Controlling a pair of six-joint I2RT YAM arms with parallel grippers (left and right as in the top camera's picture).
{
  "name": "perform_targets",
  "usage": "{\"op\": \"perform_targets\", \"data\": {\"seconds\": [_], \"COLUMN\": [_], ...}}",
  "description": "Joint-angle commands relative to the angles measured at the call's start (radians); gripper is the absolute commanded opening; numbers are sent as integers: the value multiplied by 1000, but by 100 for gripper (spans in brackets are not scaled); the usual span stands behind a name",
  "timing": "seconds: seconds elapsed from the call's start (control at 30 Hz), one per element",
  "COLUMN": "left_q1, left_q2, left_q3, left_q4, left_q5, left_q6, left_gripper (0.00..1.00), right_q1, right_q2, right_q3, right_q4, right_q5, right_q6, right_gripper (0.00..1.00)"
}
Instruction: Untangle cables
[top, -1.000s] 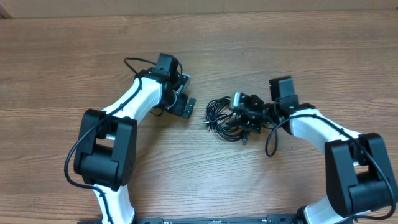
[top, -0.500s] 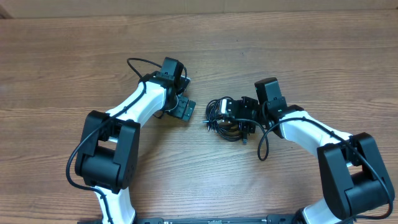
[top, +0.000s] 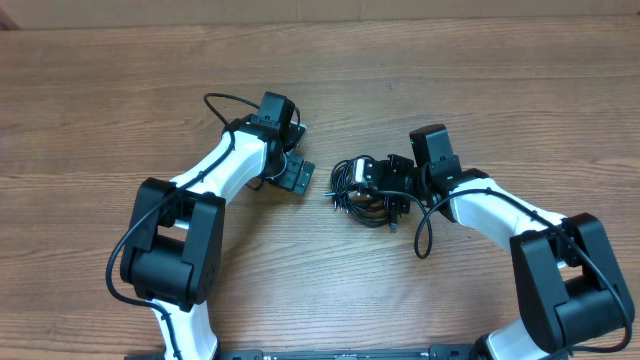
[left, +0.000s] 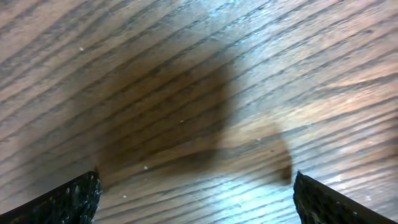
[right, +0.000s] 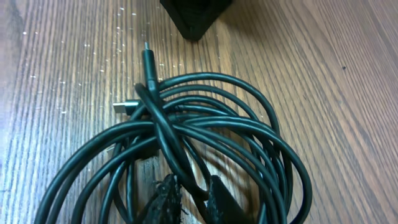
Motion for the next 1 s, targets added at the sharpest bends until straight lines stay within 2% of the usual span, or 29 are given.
{"op": "perform_targets", "data": {"seconds": [0.0, 0.37, 0.5, 0.97], "left_q1": [-4, -29, -29, -30], "left_q2": [13, 13, 13, 13], "left_q3": [-31, -31, -31, -31], "left_q4": [-16, -45, -45, -22], "left_q5": [131, 147, 147, 156], "left_q6": [-50, -50, -48, -69], "left_gripper": [100, 100, 99, 100], "right_q1": [2, 28, 28, 47], "right_q2": [-24, -24, -24, -21], "right_q3": [20, 20, 20, 20], "right_q4": [7, 24, 22, 30], "right_q5": [-30, -23, -20, -31], "right_q6": [-5, -4, -4, -4], "right_gripper": [13, 4, 13, 13]}}
